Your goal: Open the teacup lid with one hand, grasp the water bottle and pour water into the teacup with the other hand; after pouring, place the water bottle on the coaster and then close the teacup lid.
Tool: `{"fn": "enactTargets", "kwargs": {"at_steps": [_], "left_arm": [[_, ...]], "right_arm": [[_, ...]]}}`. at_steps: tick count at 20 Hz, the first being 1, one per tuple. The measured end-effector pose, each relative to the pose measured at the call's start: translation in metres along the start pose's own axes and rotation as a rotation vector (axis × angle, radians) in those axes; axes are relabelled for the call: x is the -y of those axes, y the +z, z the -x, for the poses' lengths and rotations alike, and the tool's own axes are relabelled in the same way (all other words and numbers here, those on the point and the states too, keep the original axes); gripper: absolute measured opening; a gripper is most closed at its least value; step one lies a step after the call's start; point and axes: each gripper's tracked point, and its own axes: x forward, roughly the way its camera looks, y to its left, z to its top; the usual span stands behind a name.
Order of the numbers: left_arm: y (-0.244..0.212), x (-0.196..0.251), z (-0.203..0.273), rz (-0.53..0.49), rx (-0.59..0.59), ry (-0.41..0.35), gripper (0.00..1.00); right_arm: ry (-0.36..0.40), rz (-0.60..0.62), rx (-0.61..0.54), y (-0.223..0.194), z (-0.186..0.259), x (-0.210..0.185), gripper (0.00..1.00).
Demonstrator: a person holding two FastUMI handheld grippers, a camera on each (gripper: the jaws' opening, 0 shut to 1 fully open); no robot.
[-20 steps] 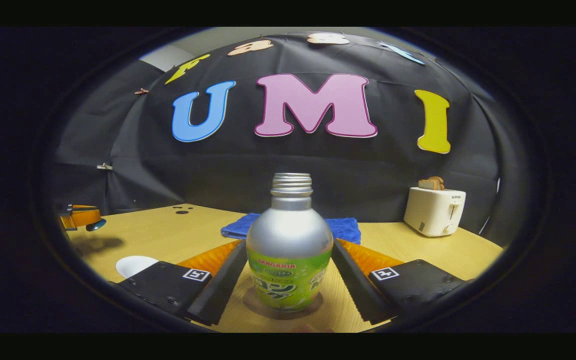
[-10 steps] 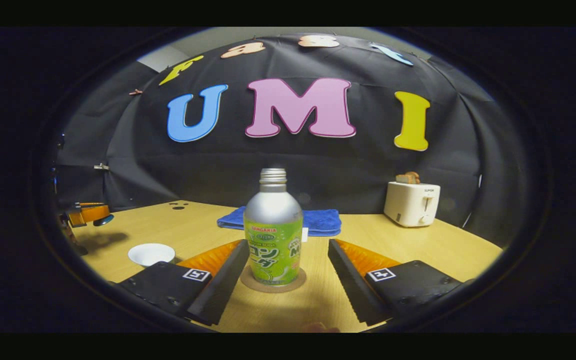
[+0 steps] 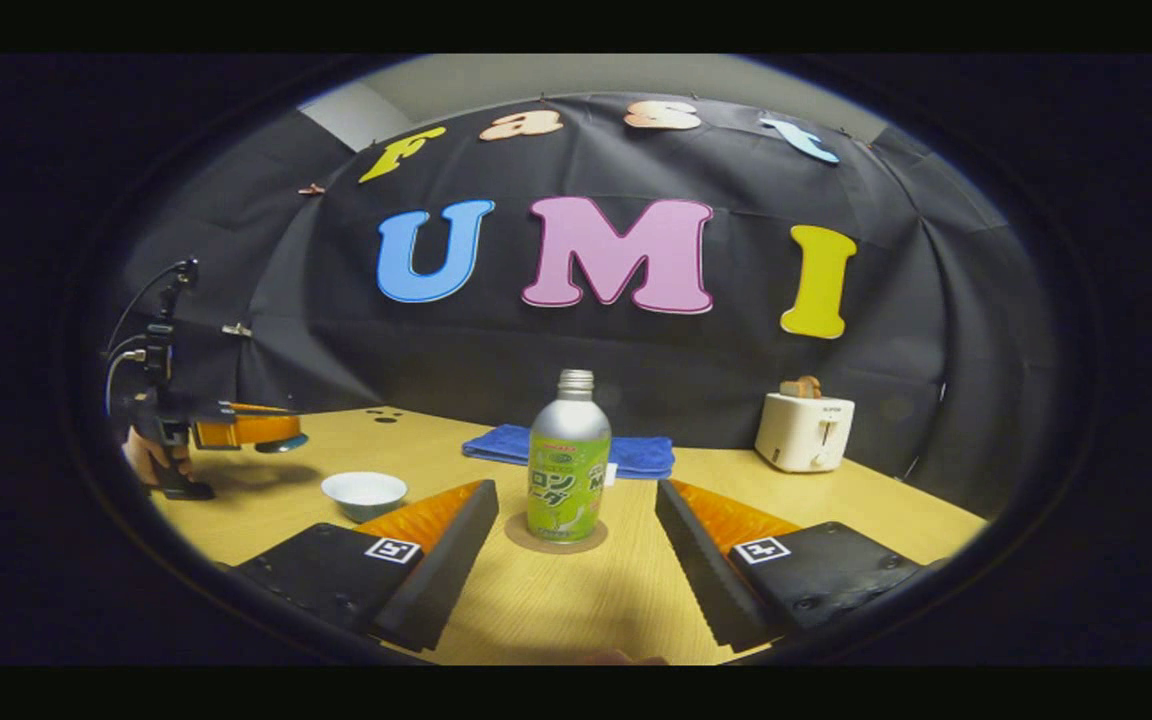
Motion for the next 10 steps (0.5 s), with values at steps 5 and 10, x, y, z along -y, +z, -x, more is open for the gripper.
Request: {"fn": "enactTargets", "kwargs": {"at_steps": [5, 10], "left_arm": [[0.016, 0.058, -0.019, 0.047, 0.002, -0.107, 0.31], [0.010, 0.086, -0.037, -0.007, -0.057, -0.129, 0.33]], "right_arm": [[0.001, -0.032, -0.013, -0.013, 0.000, 0.005, 0.98], [-0.076, -0.075, -0.016, -0.015, -0.001, 0.031, 0.98]]}}
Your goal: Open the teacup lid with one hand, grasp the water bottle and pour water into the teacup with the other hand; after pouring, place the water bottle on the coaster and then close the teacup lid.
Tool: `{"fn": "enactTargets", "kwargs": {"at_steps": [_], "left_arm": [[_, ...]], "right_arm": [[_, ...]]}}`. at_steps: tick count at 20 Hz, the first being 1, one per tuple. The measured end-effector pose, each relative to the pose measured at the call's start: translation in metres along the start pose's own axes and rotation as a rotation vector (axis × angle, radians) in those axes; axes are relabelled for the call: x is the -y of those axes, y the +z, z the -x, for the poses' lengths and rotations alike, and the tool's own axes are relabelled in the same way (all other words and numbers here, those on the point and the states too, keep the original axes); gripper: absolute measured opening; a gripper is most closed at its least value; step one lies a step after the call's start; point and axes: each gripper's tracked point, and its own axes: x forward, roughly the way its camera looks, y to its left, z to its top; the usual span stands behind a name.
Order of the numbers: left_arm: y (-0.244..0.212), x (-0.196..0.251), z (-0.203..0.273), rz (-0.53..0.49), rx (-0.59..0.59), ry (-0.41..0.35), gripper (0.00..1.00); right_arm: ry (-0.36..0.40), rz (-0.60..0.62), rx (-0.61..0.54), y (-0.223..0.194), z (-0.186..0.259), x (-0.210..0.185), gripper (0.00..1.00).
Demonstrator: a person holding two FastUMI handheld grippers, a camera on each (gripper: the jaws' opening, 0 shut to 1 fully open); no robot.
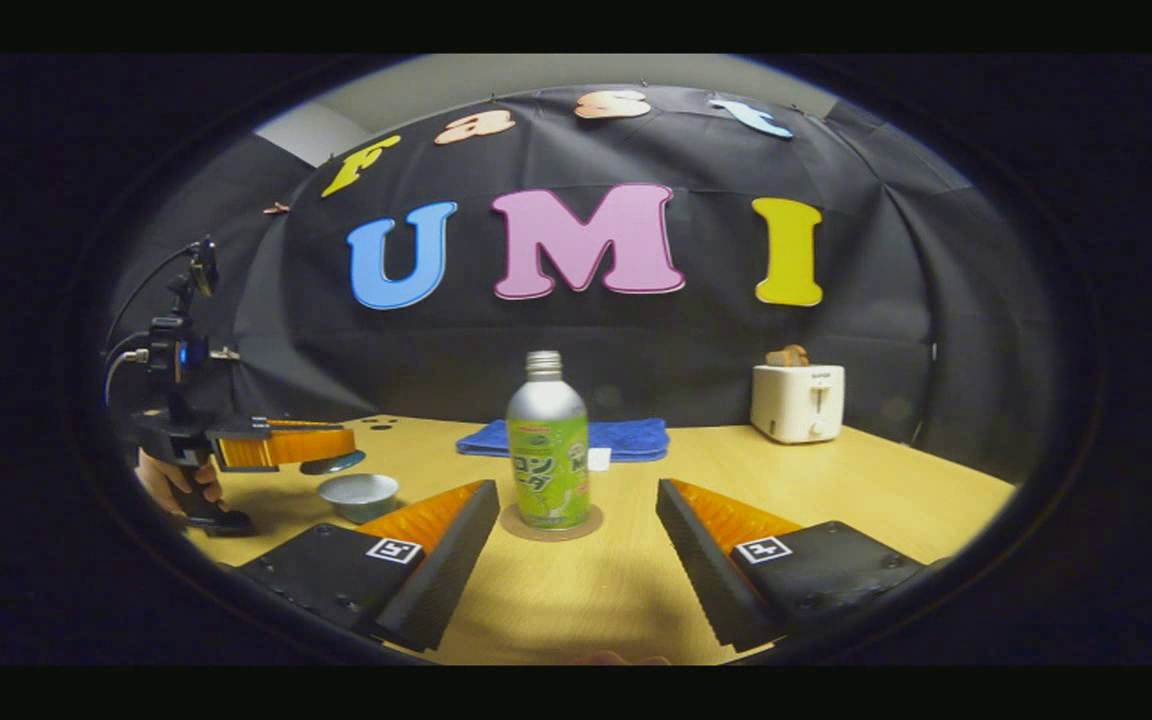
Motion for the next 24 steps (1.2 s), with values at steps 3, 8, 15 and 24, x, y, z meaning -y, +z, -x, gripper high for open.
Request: {"fn": "enactTargets", "kwargs": {"at_steps": [3, 8, 15, 24], "left_arm": [[-0.006, 0.010, -0.010, -0.013, -0.028, -0.005, 0.31], [-0.020, 0.014, -0.015, -0.058, -0.084, 0.024, 0.31], [-0.030, 0.009, -0.020, -0.083, -0.121, 0.050, 0.31], [-0.018, 0.013, 0.002, -0.053, -0.027, 0.103, 0.60]], "right_arm": [[0.009, 0.006, 0.001, 0.001, 0.000, -0.006, 0.99], [0.009, 0.005, 0.001, 0.001, -0.001, -0.005, 0.99], [0.009, 0.005, 0.001, 0.001, 0.000, -0.006, 0.98], [0.009, 0.006, 0.000, 0.001, 0.000, -0.006, 0.99]]}}
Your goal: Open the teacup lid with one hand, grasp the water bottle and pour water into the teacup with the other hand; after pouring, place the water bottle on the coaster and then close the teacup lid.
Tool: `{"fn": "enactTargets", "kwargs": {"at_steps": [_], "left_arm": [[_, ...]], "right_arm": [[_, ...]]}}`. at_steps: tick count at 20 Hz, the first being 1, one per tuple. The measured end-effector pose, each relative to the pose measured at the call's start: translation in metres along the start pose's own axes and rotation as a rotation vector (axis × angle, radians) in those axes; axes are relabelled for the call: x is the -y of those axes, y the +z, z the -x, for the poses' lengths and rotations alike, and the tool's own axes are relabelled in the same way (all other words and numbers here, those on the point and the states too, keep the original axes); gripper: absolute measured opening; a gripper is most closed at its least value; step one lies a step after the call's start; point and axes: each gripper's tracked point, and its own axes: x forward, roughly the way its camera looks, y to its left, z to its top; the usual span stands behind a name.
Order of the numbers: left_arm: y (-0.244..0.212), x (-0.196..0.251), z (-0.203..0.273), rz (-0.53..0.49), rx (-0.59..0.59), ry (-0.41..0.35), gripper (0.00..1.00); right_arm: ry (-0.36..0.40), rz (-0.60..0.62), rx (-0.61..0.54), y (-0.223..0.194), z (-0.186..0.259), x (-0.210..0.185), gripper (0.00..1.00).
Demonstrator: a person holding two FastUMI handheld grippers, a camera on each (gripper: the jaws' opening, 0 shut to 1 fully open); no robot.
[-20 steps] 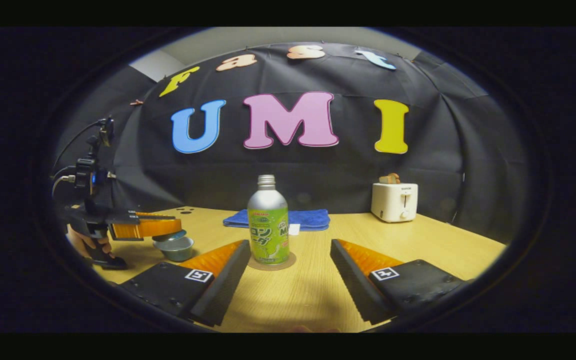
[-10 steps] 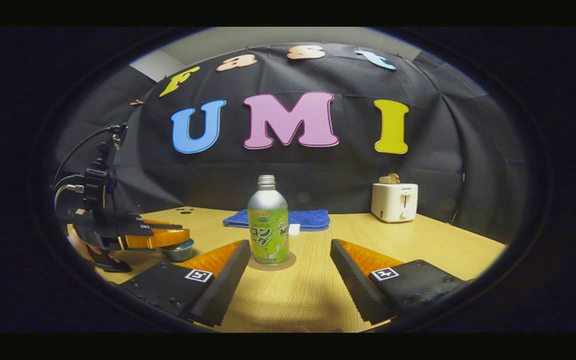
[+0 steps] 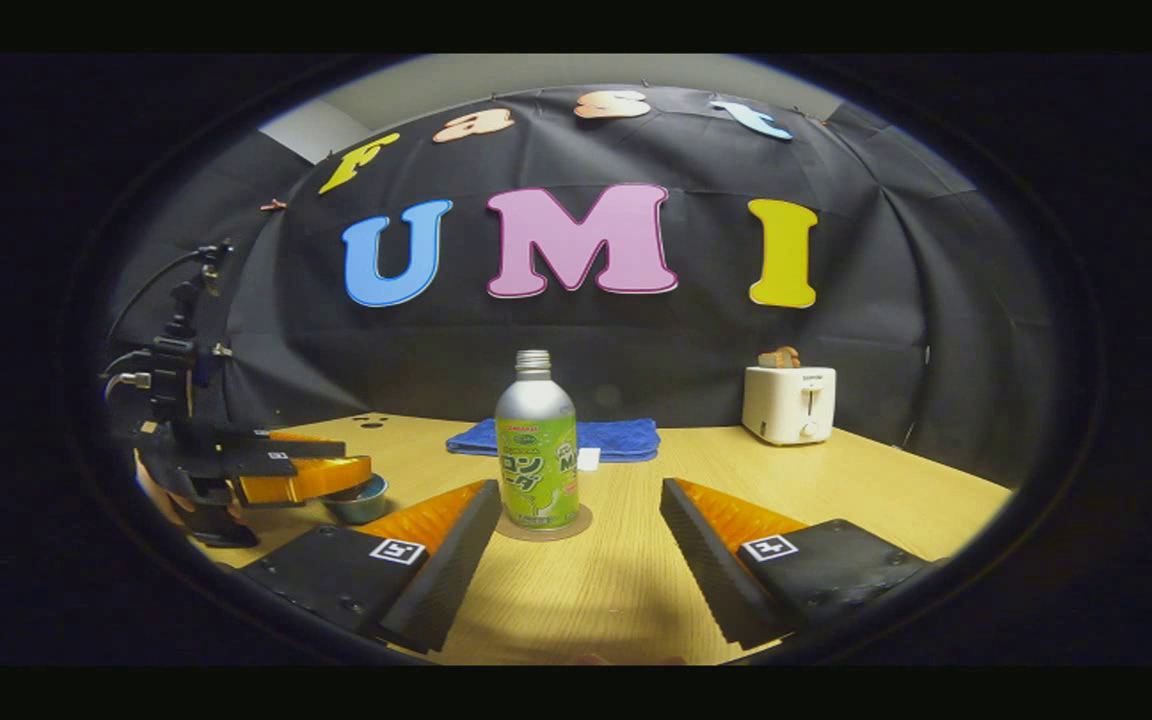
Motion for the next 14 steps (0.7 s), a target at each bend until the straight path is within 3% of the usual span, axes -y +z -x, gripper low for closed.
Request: {"fn": "enactTargets", "kwargs": {"at_steps": [3, 4, 14], "left_arm": [[0.006, 0.008, 0.022, 0.064, 0.059, 0.019, 0.88], [0.008, 0.010, 0.028, 0.074, 0.076, 0.035, 0.92], [0.010, 0.020, 0.053, 0.070, 0.107, 0.232, 0.97]], "right_arm": [[0.000, 0.000, 0.000, 0.000, 0.000, 0.000, 0.99], [0.000, 0.000, 0.000, 0.000, 0.000, 0.000, 0.99], [0.009, 0.000, 0.000, 0.000, 0.006, -0.003, 0.99]]}}
